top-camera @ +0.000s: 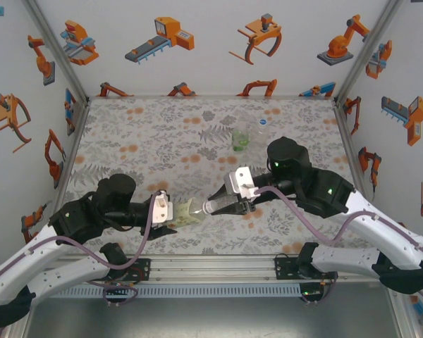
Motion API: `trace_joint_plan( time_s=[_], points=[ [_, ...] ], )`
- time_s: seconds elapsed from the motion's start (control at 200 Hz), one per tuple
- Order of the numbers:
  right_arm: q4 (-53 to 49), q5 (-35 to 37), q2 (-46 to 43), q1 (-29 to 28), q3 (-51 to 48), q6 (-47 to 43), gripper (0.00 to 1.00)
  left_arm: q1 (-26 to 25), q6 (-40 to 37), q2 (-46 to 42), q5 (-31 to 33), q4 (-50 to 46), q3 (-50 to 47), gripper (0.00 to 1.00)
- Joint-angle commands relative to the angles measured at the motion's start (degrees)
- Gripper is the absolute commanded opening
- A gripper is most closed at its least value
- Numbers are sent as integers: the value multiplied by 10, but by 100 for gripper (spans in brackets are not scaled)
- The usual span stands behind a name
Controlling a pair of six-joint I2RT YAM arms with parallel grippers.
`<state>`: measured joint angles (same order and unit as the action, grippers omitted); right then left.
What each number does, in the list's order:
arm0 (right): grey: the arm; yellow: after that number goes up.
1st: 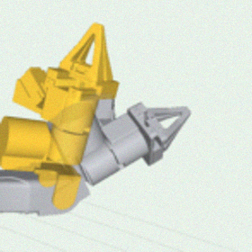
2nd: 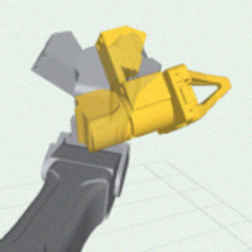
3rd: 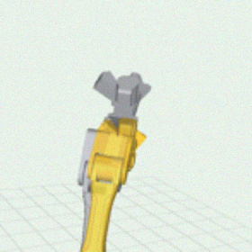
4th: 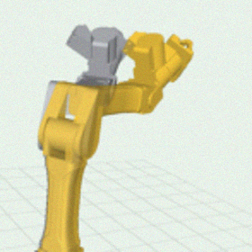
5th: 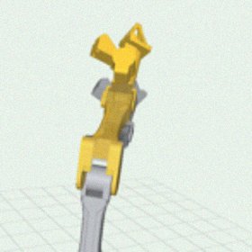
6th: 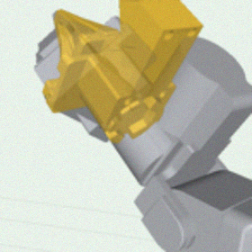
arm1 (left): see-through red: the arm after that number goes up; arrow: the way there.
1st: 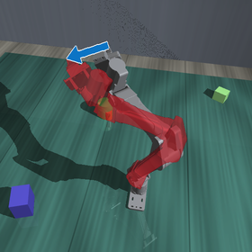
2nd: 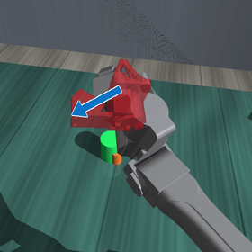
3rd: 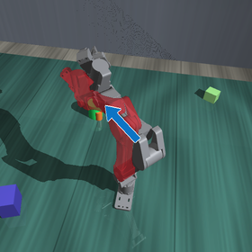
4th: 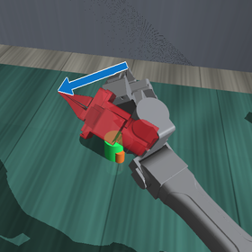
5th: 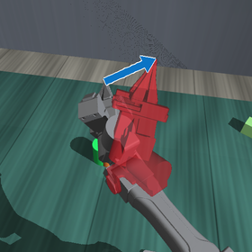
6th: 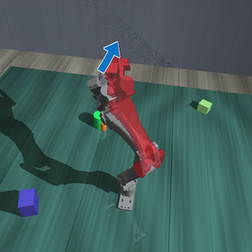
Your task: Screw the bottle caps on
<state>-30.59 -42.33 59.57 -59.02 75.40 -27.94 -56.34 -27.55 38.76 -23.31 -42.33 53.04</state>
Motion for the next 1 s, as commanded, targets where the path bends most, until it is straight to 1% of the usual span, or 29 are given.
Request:
trace_joint_plan(
  time_s=[0.0, 0.19, 0.481, 0.786, 0.991],
  points=[
    [-3, 11, -1, -7, 10, -17, 0, -3, -9, -8, -42, 27, 11, 0],
    [3, 12, -7, -11, 10, -19, 0, -3, -11, -13, -57, 32, 8, 0],
    [-3, -8, -4, -19, 11, -36, 0, -3, 17, 5, -64, 41, 17, 0],
    [-10, -5, -5, -34, 0, -61, 0, -3, 27, 5, -114, 59, 12, 0],
    [-58, -17, 1, -39, 18, -101, 0, -3, 37, 8, -150, 63, 11, 0]
  ],
)
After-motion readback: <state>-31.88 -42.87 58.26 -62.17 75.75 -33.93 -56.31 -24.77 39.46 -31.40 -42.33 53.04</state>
